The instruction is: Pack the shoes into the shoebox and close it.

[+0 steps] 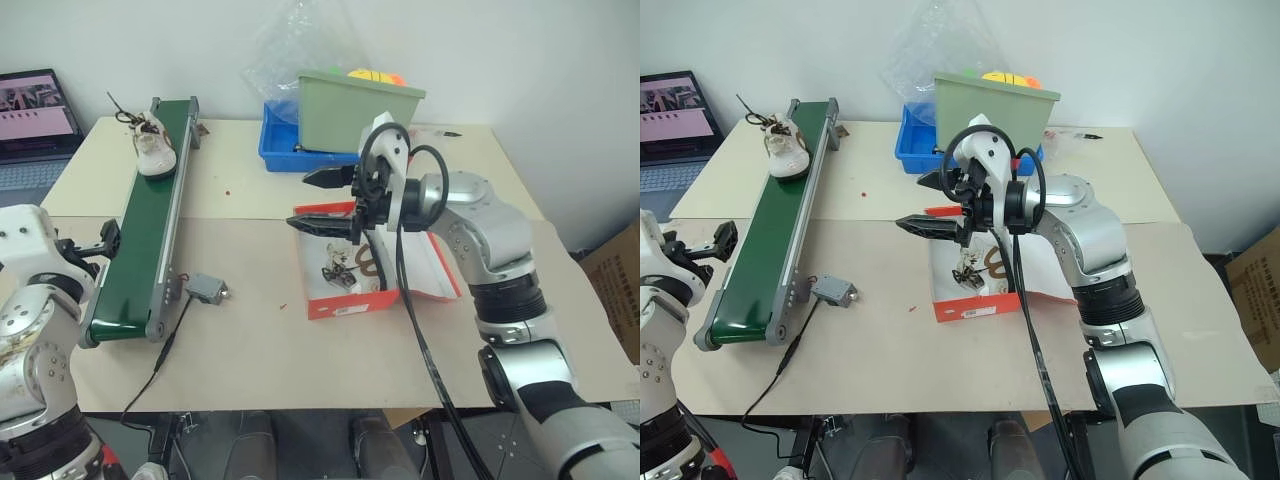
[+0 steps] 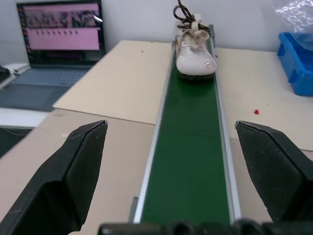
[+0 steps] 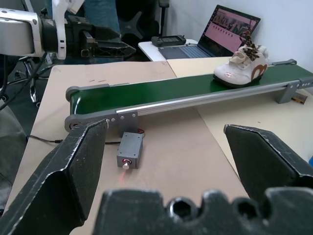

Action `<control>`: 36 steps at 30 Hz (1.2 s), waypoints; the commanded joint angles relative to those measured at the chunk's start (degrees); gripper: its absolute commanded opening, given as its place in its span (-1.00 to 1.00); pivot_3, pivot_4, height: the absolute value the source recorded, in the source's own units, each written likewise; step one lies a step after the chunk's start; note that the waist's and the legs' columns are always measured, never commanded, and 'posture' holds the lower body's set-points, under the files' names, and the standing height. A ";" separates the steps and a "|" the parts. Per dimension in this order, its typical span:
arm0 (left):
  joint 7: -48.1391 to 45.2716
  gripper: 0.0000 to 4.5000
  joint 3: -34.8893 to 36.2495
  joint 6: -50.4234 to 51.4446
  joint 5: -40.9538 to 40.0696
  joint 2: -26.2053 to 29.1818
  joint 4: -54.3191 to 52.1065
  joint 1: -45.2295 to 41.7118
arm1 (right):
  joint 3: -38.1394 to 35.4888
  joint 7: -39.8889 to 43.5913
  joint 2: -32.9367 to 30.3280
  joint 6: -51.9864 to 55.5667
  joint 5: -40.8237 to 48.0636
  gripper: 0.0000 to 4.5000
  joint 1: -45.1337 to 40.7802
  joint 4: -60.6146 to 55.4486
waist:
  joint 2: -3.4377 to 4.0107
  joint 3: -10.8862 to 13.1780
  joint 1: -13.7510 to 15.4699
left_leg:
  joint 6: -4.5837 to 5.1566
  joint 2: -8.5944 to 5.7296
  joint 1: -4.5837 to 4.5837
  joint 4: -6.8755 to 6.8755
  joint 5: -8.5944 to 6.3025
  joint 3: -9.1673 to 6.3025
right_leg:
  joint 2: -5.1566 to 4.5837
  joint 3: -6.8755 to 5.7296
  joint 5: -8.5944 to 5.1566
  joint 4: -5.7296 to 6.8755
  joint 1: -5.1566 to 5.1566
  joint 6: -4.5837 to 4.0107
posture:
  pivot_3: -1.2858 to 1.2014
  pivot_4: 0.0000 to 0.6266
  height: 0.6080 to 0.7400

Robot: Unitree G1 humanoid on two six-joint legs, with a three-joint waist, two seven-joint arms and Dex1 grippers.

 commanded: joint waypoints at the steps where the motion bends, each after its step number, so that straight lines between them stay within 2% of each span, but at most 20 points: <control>1: -1.07 1.00 2.03 -0.18 -0.81 2.66 2.38 -1.85 | -0.85 0.05 -0.57 -1.05 0.24 0.99 -1.46 -1.10 | 0.00 0.00 -0.03 | 0.00 0.00 0.00 -0.01 0.00 0.00 | 0.00 0.00 0.00 0.00 -0.01 0.00 | 0.03 -0.52 1.00; 11: -2.19 1.00 -0.05 -0.91 -0.75 4.57 7.88 -5.72 | -0.73 -0.42 -1.61 0.11 0.27 0.99 -0.67 -2.55 | -0.01 0.00 0.15 | 0.00 0.00 0.00 0.00 0.00 0.00 | 0.00 -0.02 0.00 0.00 0.00 0.00 | 0.03 -0.52 1.00; 14: -3.31 1.00 -2.99 -3.44 1.75 6.15 10.38 -6.45 | -0.59 -0.28 -2.01 0.37 0.43 0.99 -0.82 -2.64 | 0.00 0.00 0.11 | 0.00 0.00 0.00 0.00 0.00 0.00 | 0.00 -0.01 0.00 0.00 0.00 0.00 | 0.03 -0.52 1.00; 21: -3.64 1.00 -5.79 -5.97 2.19 5.67 16.24 -11.28 | -0.38 0.04 -2.30 0.87 0.76 0.99 -1.14 -3.01 | -0.01 0.00 0.14 | 0.00 0.00 -0.01 0.00 0.00 0.00 | 0.00 -0.02 0.00 -0.01 0.00 0.00 | 0.03 -0.52 1.00; 26: -2.86 1.00 -5.91 -6.62 2.12 4.44 20.62 -14.08 | -0.59 -0.08 -2.44 1.87 1.13 0.99 -1.03 -3.72 | -0.01 0.00 0.11 | 0.00 0.00 -0.01 -0.01 0.00 0.00 | 0.00 -0.02 0.00 0.00 0.00 0.00 | 0.03 -0.52 1.00; 29: -1.01 1.00 -3.54 -4.87 -0.23 2.25 24.98 -17.14 | -0.66 -0.23 -2.50 2.01 0.95 0.99 -1.21 -3.59 | -0.01 -0.01 0.13 | 0.00 0.00 -0.01 0.00 0.00 0.00 | 0.00 -0.02 0.00 0.02 0.00 0.00 | 0.03 -0.52 1.00; 30: -0.59 0.76 -2.47 -4.18 -1.27 1.48 26.25 -18.02 | -0.67 -0.28 -2.55 1.98 0.88 1.00 -1.26 -3.54 | -0.01 -0.01 0.13 | 0.00 0.00 -0.01 0.01 0.00 -0.01 | 0.00 -0.03 0.00 0.02 0.00 0.00 | 0.03 -0.52 1.00; 33: -0.45 0.35 -1.40 -2.53 -3.30 0.39 28.30 -19.06 | -0.80 -0.51 -2.69 1.77 0.60 1.00 -1.45 -3.25 | -0.02 -0.01 0.13 | 0.00 0.00 -0.01 0.02 0.00 -0.01 | 0.00 -0.02 0.00 0.01 0.01 0.01 | 0.03 -0.52 1.00; 36: -0.15 -0.20 -0.87 -1.90 -4.95 -0.47 28.18 -19.45 | -0.89 -0.70 -2.85 1.81 0.58 1.00 -1.46 -3.31 | -0.02 -0.01 0.16 | 0.00 0.00 -0.01 -0.01 0.00 -0.01 | 0.00 -0.02 0.00 0.03 0.00 0.01 | 0.03 -0.52 1.00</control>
